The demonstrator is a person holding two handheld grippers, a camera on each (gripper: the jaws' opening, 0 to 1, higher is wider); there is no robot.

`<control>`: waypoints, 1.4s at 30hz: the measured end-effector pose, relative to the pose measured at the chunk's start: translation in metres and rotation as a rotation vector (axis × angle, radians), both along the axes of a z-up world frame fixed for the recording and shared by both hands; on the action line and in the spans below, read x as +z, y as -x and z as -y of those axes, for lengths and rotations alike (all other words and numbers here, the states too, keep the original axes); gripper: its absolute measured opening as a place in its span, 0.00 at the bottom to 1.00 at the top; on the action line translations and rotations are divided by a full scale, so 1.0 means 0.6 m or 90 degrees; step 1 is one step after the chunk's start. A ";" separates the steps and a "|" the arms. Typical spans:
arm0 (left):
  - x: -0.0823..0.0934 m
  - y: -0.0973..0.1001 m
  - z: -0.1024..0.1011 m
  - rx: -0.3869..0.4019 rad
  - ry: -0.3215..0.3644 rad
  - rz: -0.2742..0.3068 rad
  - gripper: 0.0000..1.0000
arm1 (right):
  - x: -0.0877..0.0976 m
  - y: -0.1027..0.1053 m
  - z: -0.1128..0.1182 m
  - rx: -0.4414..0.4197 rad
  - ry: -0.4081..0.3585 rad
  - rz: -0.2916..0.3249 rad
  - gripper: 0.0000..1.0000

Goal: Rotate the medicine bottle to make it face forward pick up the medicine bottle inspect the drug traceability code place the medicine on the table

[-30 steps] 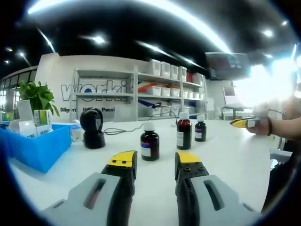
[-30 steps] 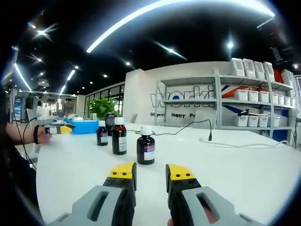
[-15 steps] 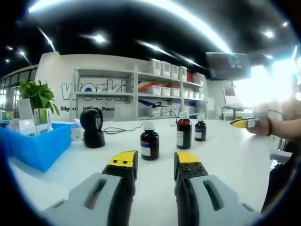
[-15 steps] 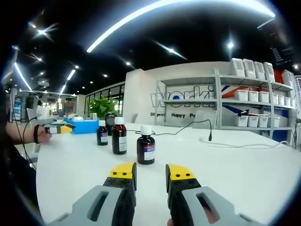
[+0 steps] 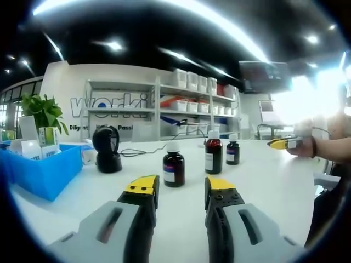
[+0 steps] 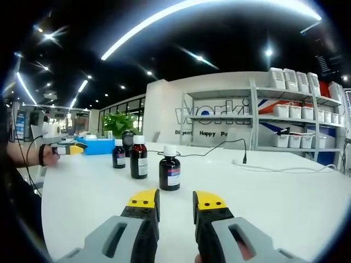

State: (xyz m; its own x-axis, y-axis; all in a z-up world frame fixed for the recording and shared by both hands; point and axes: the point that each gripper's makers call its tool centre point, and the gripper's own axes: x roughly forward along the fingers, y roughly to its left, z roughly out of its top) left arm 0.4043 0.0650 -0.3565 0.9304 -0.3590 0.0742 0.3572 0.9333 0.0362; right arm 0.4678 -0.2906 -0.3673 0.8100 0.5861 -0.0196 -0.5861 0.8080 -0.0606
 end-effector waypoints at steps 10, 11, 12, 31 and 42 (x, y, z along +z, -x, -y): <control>-0.003 0.000 0.002 -0.002 0.002 -0.009 0.23 | -0.001 0.000 -0.002 0.004 -0.002 -0.002 0.20; -0.004 0.000 0.002 -0.001 0.000 -0.010 0.23 | -0.001 0.000 -0.002 0.004 -0.002 -0.003 0.19; -0.004 -0.001 0.002 -0.001 0.000 -0.010 0.23 | -0.002 0.000 -0.002 0.005 -0.002 -0.003 0.19; -0.002 0.000 0.005 -0.005 -0.004 -0.002 0.24 | -0.001 0.001 -0.001 0.003 -0.004 -0.005 0.19; -0.002 -0.001 0.004 -0.004 -0.005 -0.002 0.24 | 0.002 -0.001 0.000 0.000 -0.010 -0.003 0.19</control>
